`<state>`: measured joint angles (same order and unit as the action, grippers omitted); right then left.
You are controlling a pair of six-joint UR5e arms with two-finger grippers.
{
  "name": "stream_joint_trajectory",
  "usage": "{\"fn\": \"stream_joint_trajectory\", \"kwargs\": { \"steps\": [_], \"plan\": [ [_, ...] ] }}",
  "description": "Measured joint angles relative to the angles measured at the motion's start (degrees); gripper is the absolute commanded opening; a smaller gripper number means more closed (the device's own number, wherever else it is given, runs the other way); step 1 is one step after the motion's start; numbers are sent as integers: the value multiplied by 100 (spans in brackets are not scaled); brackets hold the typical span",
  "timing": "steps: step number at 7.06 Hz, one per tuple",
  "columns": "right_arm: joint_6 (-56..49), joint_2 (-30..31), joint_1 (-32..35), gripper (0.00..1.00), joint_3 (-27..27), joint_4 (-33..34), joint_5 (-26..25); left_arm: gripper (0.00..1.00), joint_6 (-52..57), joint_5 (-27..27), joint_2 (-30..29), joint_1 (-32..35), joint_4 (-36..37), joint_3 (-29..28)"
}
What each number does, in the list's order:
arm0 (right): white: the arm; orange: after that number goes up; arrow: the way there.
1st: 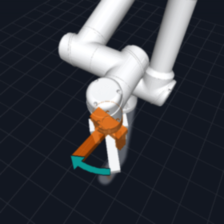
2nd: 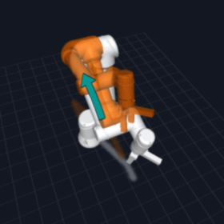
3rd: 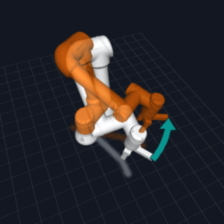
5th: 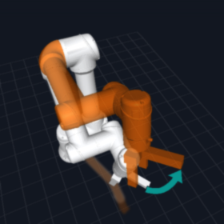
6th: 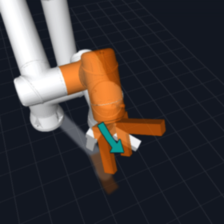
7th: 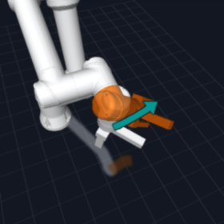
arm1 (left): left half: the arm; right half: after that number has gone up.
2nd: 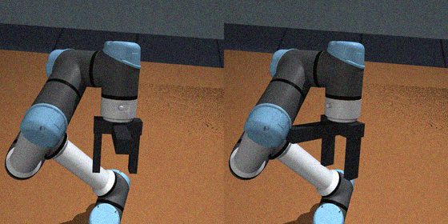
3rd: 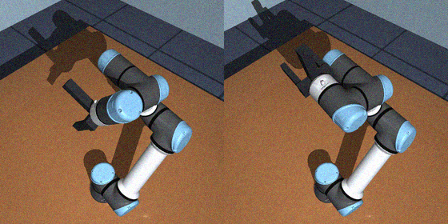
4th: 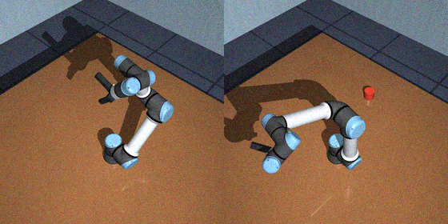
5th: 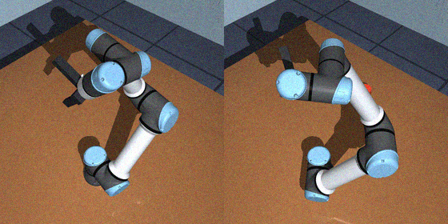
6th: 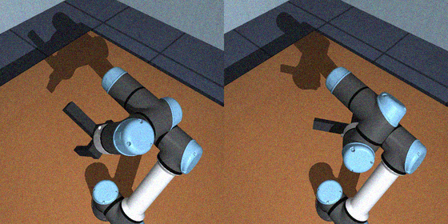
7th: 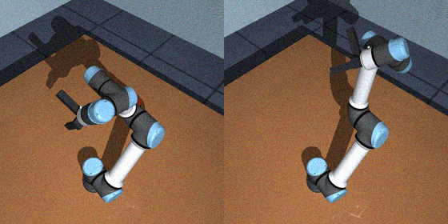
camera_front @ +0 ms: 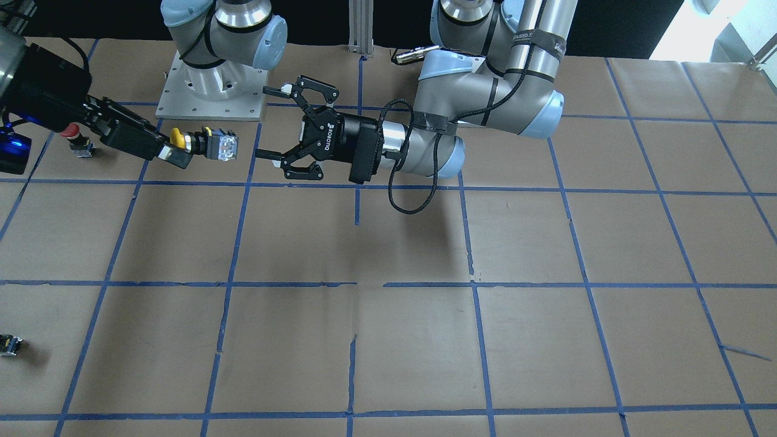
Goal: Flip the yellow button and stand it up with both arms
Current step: 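Open the left gripper and pull it back while the right gripper carries the button away, then lower the button upright onto the table with the right gripper while the left arm retracts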
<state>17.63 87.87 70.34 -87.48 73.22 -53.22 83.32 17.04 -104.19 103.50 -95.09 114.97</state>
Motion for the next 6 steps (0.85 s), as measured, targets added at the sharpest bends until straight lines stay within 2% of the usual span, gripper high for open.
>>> {"fn": "stream_joint_trajectory", "kwargs": {
  "steps": [3,5,6],
  "plan": [
    [-2498,-8,-696,6,-7,-43,-801,100,-806,-2792,543,-782,13,-524],
    [-4806,-105,-1218,6,-181,65,-1406,100,-2211,-4650,1116,-1079,241,-950],
    [-5899,-191,-1378,6,-300,304,-1627,100,-3092,-5333,1407,-1117,398,-1104]
  ]
}}
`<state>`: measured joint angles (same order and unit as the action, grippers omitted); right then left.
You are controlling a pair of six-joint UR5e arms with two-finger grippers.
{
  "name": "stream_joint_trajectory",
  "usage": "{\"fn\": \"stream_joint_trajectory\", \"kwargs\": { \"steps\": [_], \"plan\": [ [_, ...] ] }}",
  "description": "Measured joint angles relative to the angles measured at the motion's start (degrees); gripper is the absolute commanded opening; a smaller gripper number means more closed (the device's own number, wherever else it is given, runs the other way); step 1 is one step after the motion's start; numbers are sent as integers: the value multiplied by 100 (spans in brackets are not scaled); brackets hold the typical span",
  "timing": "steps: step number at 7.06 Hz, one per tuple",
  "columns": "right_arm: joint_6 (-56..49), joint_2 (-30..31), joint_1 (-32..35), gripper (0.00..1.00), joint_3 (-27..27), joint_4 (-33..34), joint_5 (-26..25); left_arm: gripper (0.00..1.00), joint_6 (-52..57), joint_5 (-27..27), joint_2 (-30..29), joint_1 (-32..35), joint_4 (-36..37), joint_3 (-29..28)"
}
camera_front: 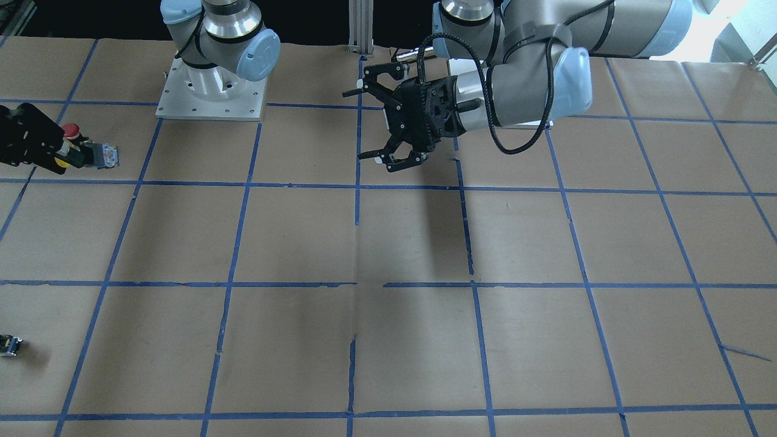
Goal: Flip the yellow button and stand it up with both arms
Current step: 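Lower the button upright onto the table with the right gripper while the left arm retracts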
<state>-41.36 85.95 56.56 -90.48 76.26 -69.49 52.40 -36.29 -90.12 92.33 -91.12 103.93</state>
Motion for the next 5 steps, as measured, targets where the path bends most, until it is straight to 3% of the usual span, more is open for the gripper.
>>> {"fn": "stream_joint_trajectory", "kwargs": {
  "steps": [2,5],
  "plan": [
    [-1866,-143,-429,6,-364,826,-378,100,-1604,-1416,510,25,184,-261],
    [-4606,-402,-1017,7,-1027,2213,-513,100,-3773,-3543,861,83,396,-446]
  ]
}}
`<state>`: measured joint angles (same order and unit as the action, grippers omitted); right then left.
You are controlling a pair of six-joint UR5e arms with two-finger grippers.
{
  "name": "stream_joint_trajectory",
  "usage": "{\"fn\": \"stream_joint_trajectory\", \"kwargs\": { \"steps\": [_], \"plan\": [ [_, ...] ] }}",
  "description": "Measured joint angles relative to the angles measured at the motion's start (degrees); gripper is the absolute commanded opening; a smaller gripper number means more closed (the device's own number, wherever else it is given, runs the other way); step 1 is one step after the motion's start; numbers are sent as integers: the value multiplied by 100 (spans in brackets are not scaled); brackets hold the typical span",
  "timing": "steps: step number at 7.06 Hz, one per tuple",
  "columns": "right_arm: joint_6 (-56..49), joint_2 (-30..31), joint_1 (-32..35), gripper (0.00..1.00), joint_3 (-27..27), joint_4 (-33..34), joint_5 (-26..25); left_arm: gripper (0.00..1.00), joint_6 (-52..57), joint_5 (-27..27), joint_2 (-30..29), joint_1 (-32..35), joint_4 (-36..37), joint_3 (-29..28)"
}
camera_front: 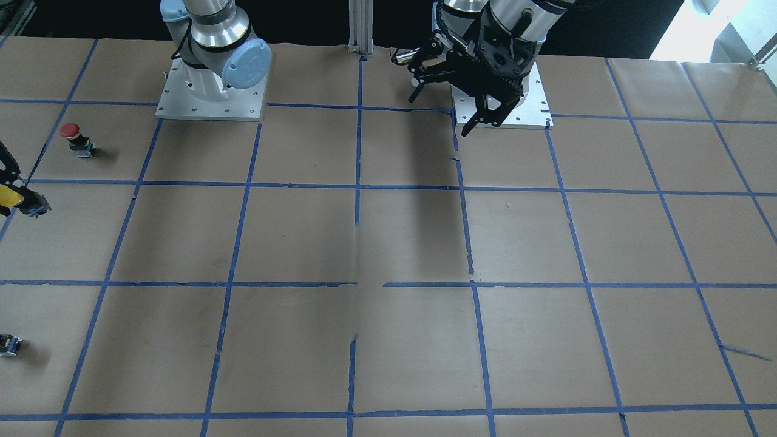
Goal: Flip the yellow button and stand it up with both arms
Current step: 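Lower the button upright onto the table with the right gripper while the left arm retracts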
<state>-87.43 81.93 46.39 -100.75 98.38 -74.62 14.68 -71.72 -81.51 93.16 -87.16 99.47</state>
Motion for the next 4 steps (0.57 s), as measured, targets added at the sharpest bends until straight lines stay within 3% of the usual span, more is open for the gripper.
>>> {"fn": "stream_joint_trajectory", "kwargs": {
  "steps": [1,4],
  "plan": [
    [-711,-67,-147,7,-141,170,22,100,-555,-558,-36,50,406,57],
    [-2588,-716,-544,7,-309,951,80,100,-1800,-1367,-152,179,1237,77]
  ]
}}
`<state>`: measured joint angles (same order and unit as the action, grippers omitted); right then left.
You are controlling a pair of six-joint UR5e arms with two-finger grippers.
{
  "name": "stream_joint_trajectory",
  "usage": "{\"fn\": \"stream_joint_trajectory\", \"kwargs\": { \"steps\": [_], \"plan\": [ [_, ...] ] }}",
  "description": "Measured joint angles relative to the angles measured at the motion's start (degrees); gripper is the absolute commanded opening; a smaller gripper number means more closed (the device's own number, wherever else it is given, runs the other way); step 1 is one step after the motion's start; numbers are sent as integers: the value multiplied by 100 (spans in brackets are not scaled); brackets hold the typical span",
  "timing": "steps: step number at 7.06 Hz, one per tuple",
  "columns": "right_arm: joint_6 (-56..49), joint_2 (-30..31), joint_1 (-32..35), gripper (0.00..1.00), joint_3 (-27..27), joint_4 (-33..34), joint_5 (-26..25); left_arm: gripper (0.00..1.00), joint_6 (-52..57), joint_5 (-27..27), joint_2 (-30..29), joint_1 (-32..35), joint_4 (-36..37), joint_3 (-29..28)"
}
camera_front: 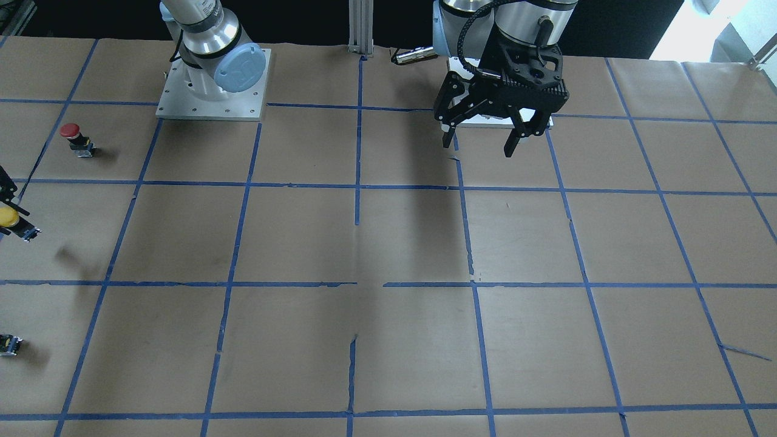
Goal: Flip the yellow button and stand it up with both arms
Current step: 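Lower the button upright onto the table with the right gripper while the left arm retracts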
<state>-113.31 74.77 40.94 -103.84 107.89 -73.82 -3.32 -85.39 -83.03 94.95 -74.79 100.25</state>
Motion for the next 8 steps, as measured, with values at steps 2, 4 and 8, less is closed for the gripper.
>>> {"fn": "stream_joint_trajectory", "kwargs": {
  "steps": [2,4,8],
  "plan": [
    [-397,-156,-226,7,-17,-19,184,100,-338,-379,-21,15,-239,-163],
    [-785,-191,-274,8,-22,-328,434,100,-386,-661,-51,9,-915,-416],
    [-1026,-319,-284,15,-23,-554,486,100,-316,-420,-29,29,-1047,-389]
  ]
}}
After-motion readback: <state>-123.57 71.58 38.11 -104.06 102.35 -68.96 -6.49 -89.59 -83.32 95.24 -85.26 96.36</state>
